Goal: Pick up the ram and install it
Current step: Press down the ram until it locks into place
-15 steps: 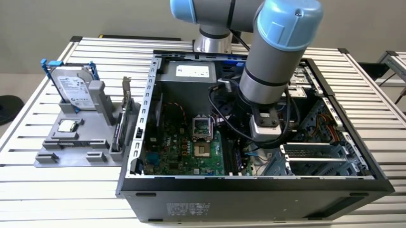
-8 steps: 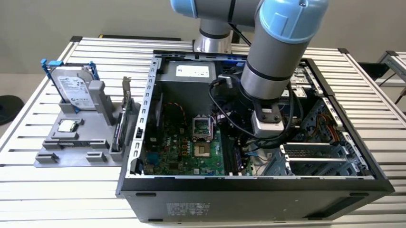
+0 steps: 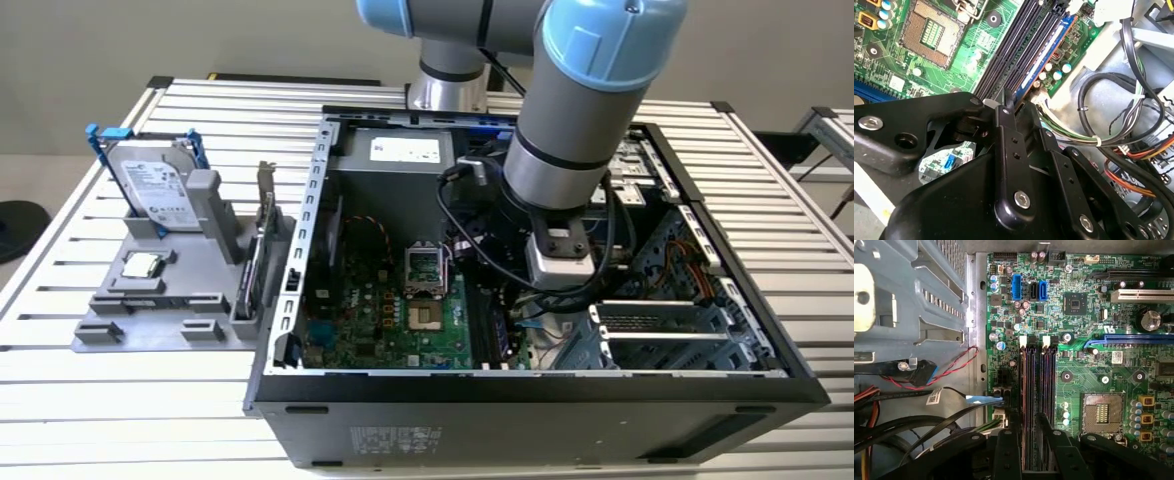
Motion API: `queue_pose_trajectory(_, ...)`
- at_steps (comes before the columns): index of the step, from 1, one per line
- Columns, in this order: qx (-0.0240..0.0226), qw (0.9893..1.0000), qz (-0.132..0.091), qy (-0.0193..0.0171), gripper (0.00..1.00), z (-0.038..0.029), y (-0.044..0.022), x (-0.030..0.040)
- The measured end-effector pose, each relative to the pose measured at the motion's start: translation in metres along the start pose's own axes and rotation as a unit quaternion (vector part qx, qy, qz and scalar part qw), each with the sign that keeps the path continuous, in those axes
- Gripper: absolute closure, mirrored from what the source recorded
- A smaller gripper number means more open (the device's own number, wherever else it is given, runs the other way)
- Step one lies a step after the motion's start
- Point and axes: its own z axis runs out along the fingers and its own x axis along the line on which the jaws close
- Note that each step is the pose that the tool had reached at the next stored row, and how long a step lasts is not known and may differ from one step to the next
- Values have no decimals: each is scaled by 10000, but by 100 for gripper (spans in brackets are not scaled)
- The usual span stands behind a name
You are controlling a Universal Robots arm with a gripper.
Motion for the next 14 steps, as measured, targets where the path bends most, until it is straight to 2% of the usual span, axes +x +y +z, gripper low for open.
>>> queue_pose_trajectory(3, -4, 10000, 1, -1, 0, -24, 2, -1)
queue_pose_trajectory(10, 0, 10000, 1, 0, 0, -234, 4, -6)
queue_pose_trajectory(12, 0, 10000, 1, 0, 0, -314, 5, -8)
queue_pose_trajectory(14, 2, 10000, 0, 0, 0, -341, 5, -9)
